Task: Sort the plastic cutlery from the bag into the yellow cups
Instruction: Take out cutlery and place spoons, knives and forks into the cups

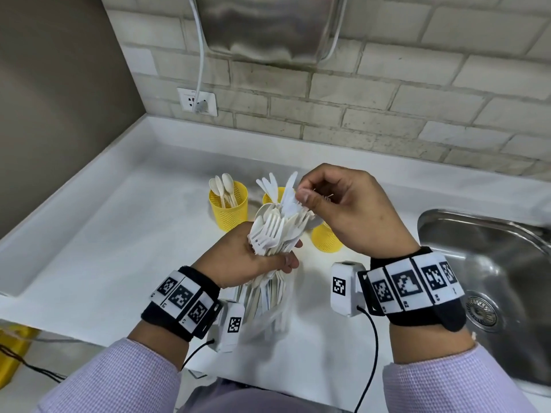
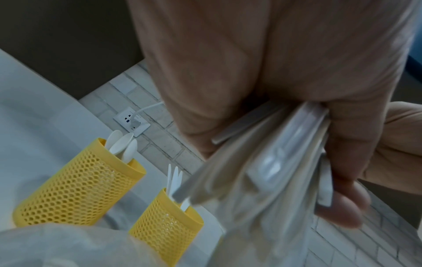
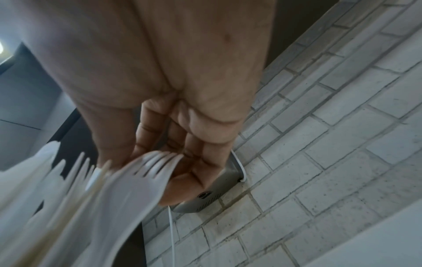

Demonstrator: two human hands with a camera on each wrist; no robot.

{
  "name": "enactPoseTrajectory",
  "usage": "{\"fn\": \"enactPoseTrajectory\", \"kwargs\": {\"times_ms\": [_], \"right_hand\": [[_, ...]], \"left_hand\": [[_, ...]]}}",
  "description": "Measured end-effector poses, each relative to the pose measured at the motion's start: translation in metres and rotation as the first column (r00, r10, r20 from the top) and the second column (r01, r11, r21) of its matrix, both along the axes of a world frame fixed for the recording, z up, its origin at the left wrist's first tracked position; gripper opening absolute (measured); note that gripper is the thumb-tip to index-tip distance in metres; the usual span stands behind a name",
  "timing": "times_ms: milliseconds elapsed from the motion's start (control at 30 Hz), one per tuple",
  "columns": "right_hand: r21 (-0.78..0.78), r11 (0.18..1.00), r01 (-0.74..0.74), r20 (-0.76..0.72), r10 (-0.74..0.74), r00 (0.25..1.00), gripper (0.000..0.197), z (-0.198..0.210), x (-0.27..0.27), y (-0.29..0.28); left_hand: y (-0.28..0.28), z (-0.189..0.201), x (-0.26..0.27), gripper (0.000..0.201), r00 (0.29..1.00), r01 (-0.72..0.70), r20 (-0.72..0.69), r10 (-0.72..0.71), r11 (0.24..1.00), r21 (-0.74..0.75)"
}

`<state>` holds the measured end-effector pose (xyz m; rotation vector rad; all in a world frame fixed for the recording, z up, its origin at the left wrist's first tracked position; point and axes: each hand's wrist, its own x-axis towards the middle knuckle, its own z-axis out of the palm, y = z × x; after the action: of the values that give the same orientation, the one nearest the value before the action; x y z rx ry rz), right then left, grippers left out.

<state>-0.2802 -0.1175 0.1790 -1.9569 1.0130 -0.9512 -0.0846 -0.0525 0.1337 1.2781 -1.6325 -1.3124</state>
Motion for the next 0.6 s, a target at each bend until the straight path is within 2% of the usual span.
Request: {"fn": "enactPoseTrajectory", "kwargs": {"times_ms": [267, 433, 500, 600], "right_hand": [[-0.094, 0.991, 0.099, 0.04, -0.096, 0.995, 0.023, 0.003, -0.004, 0.004], [-0.096, 0.992, 0.087, 0.044, -0.083, 0.996, 0.002, 0.0, -0.008, -0.002], [-0.106, 0.99, 0.094, 0.094, -0.084, 0.992, 0.004, 0.0, -0.008, -0.005], [-0.07, 0.99, 0.123, 0.243, -0.103, 0.965, 0.01, 0.002, -0.007, -0.01]], "left_hand": [[-0.003, -0.001, -0.005, 0.017, 0.998, 0.049, -0.05, -0.049, 0.999, -0.005], [-0.009, -0.002, -0.007, 0.012, 0.996, 0.049, -0.073, -0.049, 0.999, 0.003], [-0.012, -0.003, -0.007, 0.014, 0.995, 0.046, -0.083, -0.046, 0.999, -0.001], [-0.017, -0.003, -0.006, 0.013, 0.996, 0.045, -0.076, -0.045, 0.999, 0.008]]}}
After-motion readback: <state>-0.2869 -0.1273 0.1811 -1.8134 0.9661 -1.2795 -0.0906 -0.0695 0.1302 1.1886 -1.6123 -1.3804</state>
